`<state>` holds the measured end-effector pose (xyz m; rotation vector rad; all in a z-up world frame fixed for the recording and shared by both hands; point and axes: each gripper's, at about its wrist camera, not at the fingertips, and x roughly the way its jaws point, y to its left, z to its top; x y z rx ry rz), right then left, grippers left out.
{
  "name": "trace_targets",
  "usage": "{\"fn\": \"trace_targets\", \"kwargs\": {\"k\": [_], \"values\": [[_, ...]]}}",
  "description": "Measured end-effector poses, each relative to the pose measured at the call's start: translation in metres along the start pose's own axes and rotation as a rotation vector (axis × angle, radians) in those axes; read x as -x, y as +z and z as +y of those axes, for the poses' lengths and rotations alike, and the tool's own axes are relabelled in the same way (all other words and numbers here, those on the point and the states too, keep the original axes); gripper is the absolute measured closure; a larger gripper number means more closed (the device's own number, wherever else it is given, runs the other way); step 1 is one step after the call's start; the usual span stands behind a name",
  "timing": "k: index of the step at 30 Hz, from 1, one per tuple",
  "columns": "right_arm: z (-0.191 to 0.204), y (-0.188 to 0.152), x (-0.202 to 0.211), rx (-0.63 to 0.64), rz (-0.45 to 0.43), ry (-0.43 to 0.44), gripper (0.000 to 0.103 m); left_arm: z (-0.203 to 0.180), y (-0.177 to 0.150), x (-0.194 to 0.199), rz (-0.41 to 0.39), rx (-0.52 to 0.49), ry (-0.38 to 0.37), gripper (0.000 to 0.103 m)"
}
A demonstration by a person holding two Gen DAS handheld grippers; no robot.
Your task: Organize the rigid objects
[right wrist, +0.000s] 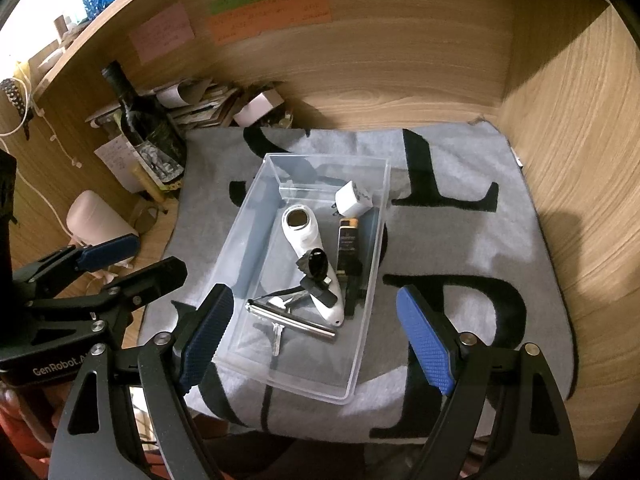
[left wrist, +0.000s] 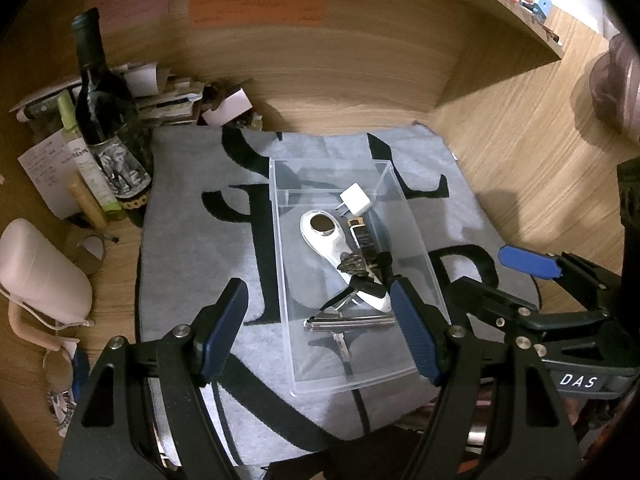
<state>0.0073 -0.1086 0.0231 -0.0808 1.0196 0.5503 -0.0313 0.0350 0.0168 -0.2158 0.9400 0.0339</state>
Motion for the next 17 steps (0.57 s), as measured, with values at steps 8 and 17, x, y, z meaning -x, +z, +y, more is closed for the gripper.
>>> {"fn": "trace_targets", "kwargs": {"k": [8,17], "values": [[-0.0018,0.0006,-0.0011,0.004,0.002,0.002,0.021,-0.0012,0.0031,-0.0019,0.007,0.004,-0.002,0.029],[0.0006,0.0007,-0.0018,-0.006,-0.001,-0.006,0.021,-0.0004,0.0069,-0.0023,0.001,0.012,0.003,0.028]]}}
